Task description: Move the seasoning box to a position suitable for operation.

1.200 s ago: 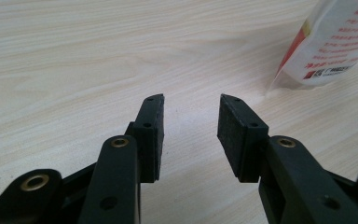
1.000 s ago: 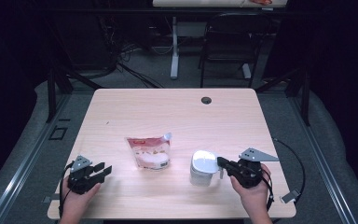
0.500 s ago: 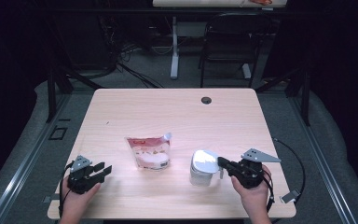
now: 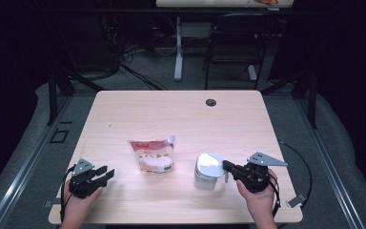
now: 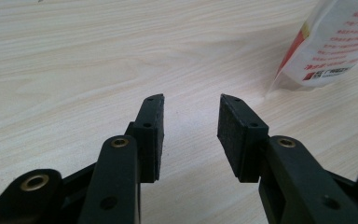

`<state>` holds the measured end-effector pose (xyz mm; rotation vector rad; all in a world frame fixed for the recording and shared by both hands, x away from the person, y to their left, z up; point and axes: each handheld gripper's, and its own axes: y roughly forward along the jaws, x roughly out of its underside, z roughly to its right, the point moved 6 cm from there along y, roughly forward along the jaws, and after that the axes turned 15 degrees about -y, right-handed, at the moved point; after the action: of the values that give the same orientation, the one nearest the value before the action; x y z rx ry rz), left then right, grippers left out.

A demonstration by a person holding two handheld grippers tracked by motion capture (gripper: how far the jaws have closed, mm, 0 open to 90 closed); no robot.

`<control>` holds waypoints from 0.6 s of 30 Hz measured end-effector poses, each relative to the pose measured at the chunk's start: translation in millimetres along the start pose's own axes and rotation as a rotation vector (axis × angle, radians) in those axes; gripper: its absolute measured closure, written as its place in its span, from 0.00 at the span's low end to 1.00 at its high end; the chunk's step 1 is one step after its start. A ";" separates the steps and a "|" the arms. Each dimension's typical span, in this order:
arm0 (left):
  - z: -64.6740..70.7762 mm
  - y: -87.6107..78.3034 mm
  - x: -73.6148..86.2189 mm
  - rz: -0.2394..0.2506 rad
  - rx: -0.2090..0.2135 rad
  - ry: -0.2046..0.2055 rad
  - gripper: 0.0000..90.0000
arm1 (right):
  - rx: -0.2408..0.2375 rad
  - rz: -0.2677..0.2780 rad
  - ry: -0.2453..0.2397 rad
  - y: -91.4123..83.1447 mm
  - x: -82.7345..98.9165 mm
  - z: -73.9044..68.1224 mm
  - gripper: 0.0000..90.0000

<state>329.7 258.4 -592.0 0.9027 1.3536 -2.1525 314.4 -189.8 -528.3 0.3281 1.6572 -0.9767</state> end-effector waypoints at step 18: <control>0.8 0.4 0.2 -0.004 0.004 0.003 0.68 | -0.017 0.015 0.035 -0.8 2.3 2.0 1.00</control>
<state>329.6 257.5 -592.2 0.9056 1.3546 -2.1580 314.5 -192.4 -530.1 0.3479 1.6913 -0.9498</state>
